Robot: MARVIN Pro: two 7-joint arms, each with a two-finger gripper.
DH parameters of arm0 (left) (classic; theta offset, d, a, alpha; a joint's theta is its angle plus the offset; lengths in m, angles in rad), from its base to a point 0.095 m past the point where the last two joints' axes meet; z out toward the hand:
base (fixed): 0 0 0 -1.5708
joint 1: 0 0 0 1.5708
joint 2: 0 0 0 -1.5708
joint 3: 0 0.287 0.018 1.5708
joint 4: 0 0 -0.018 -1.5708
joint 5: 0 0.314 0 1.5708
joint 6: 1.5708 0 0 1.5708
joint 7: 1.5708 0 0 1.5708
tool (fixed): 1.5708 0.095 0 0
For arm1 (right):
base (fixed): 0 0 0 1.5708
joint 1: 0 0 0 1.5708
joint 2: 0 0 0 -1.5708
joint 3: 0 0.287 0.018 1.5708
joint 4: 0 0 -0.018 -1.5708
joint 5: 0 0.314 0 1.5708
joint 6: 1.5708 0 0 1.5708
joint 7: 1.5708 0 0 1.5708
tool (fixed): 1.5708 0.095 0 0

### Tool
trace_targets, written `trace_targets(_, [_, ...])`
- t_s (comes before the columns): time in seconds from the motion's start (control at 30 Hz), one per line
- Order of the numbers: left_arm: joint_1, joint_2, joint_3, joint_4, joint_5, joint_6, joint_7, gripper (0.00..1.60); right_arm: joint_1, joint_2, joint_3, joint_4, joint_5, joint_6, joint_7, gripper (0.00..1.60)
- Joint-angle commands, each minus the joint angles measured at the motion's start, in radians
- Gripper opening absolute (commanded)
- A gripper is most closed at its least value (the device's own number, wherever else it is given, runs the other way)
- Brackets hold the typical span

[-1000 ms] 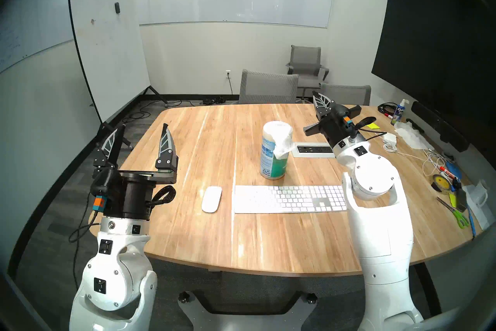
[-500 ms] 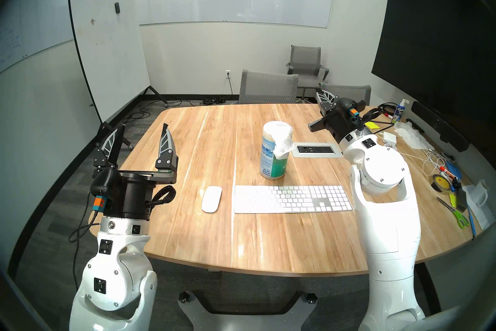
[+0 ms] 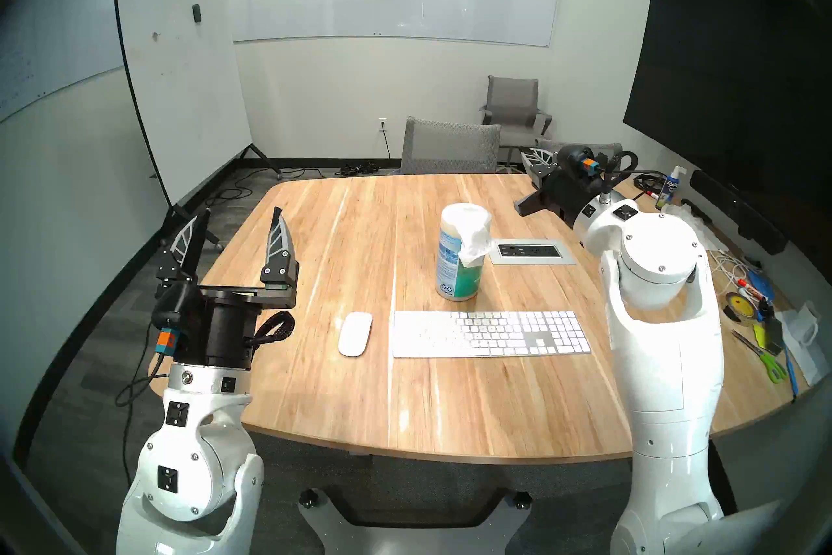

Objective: Wipe the keyboards and mice with a disinfecting wipe, then set the wipe down

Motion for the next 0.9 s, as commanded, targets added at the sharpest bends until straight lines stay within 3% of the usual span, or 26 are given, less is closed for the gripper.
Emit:
trace_targets(0.0, [0.000,-0.002,0.000,-0.024,0.000,-0.002,0.002,1.60,0.069,0.020,-0.015,0.035,-0.011,-0.018,0.015,0.00])
trace_targets(0.5, [0.000,-0.002,0.000,-0.024,0.000,-0.002,0.002,1.60,0.083,0.059,0.030,0.147,0.009,-0.118,0.071,0.00])
trace_targets(0.87, [0.000,-0.002,0.000,-0.024,0.000,-0.002,0.002,1.60,0.088,0.080,0.026,0.160,0.017,-0.146,0.127,0.00])
